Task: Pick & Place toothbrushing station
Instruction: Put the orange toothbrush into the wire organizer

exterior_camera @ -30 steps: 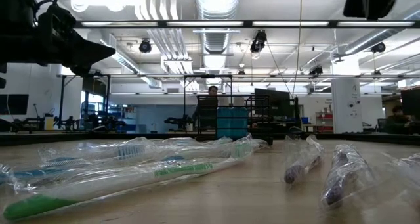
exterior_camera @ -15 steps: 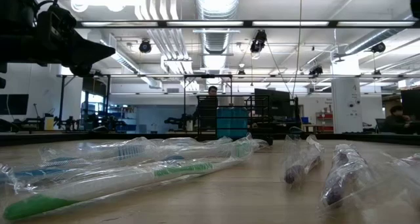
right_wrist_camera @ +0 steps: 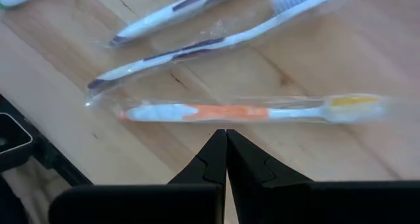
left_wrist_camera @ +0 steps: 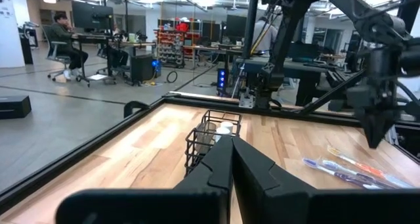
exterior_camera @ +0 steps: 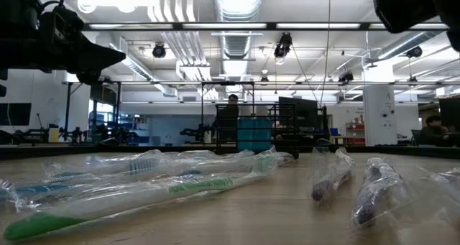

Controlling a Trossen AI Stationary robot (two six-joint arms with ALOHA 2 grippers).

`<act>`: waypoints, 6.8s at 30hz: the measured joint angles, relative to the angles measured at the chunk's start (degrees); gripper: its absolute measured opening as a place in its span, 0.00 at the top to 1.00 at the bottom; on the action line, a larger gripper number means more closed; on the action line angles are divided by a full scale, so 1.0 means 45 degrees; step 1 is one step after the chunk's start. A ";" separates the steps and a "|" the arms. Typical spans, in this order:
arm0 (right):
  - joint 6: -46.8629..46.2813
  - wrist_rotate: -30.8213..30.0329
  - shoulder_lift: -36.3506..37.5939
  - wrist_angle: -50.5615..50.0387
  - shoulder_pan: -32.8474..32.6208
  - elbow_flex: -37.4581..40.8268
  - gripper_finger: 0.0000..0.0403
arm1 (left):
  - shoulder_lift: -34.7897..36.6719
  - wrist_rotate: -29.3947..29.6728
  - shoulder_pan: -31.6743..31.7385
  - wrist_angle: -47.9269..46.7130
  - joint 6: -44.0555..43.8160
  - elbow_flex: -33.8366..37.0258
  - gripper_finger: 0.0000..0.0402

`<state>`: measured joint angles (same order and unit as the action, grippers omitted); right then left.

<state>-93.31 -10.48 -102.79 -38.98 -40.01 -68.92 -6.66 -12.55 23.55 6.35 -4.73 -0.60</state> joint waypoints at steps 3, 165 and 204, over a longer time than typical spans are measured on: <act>-0.0388 0.0260 -0.0247 0.0206 0.0003 -0.0119 0.98 | 0.0000 -0.0002 0.0000 -0.0004 -0.0005 0.0000 0.97; 2.2008 0.0677 1.8731 0.9841 0.7137 1.0948 0.97 | -0.0423 0.0343 -0.0005 0.0136 0.2391 -0.0046 0.99; 2.2071 0.2996 2.2829 0.9247 0.8296 1.4692 0.97 | -0.0423 0.0391 -0.0005 0.0146 0.1687 -0.0019 0.95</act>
<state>6.01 3.01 -0.05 2.63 -2.68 -2.81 -8.56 -10.79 23.53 7.01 2.86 -0.69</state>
